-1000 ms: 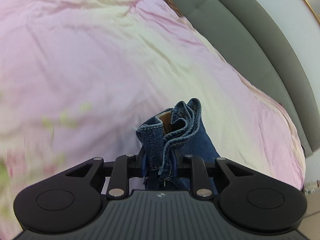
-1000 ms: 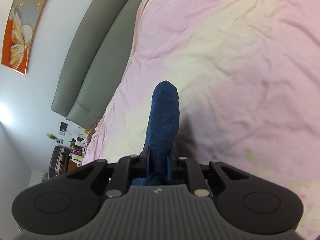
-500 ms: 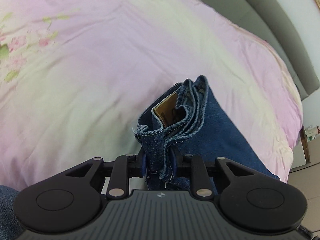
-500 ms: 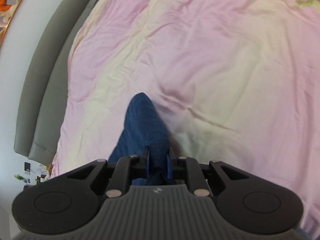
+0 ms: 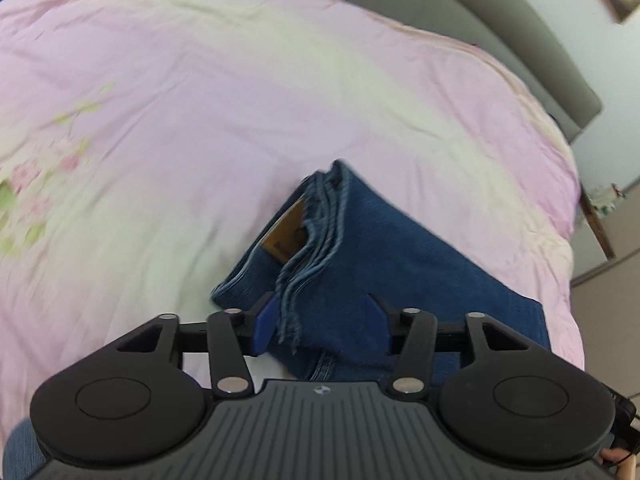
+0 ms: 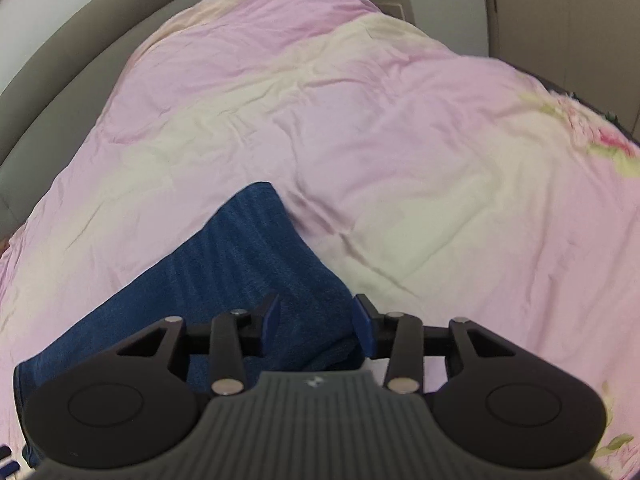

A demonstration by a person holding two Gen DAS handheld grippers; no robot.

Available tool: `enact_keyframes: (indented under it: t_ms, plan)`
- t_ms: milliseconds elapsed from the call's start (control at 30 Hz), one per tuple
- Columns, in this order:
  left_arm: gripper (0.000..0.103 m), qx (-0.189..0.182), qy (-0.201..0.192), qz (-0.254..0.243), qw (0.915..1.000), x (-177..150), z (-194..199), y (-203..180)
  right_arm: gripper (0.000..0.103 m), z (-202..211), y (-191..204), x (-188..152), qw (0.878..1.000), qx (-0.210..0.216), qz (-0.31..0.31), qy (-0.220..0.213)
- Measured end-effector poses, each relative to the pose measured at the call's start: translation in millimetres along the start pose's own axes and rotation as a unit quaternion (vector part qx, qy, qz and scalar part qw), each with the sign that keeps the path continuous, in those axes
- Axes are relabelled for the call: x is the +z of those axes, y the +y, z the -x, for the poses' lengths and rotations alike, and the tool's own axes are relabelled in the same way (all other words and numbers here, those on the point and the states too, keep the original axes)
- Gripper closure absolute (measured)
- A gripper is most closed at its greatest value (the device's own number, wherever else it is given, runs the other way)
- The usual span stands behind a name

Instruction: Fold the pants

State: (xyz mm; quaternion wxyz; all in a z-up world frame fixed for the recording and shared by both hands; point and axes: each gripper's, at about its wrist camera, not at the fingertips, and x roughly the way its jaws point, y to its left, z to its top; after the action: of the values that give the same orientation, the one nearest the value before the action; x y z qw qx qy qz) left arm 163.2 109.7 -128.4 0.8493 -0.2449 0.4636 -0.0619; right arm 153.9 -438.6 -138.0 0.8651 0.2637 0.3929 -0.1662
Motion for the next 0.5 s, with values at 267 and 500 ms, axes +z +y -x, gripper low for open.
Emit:
enact_keyframes:
  t_ms: [267,500]
  plan:
    - [0.036,0.003,0.03,0.006,0.9995,21,-49,4,0.065,3,95,-29,0.987,0.069,0.144,-0.002]
    - [0.039,-0.074,0.065,0.062,0.9932,32,-80,30,0.066,-31,177,-55,0.969,0.122,0.212,0.039]
